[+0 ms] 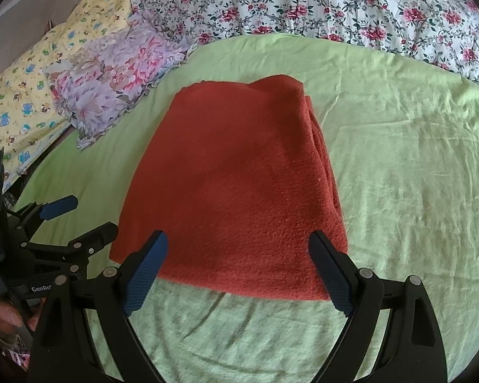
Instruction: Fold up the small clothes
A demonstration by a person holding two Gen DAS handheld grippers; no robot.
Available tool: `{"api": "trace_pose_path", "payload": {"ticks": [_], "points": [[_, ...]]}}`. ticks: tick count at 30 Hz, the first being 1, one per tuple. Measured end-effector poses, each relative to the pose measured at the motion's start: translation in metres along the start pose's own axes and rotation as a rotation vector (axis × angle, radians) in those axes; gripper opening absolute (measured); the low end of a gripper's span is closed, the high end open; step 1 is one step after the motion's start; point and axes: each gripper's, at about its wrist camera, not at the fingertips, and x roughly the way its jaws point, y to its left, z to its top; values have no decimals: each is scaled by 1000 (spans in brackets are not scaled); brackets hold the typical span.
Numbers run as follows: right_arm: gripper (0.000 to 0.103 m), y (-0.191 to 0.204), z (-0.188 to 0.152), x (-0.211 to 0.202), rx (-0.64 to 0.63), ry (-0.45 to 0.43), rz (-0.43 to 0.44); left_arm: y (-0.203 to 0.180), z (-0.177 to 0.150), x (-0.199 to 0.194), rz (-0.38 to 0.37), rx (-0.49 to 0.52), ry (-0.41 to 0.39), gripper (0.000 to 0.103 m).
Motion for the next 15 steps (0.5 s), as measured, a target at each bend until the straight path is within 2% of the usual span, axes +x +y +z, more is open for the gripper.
{"api": "trace_pose_path", "payload": {"ticks": [15], "points": [[90, -5, 0, -1, 14, 0, -2, -1, 3, 2, 5, 1, 4, 98]]}}
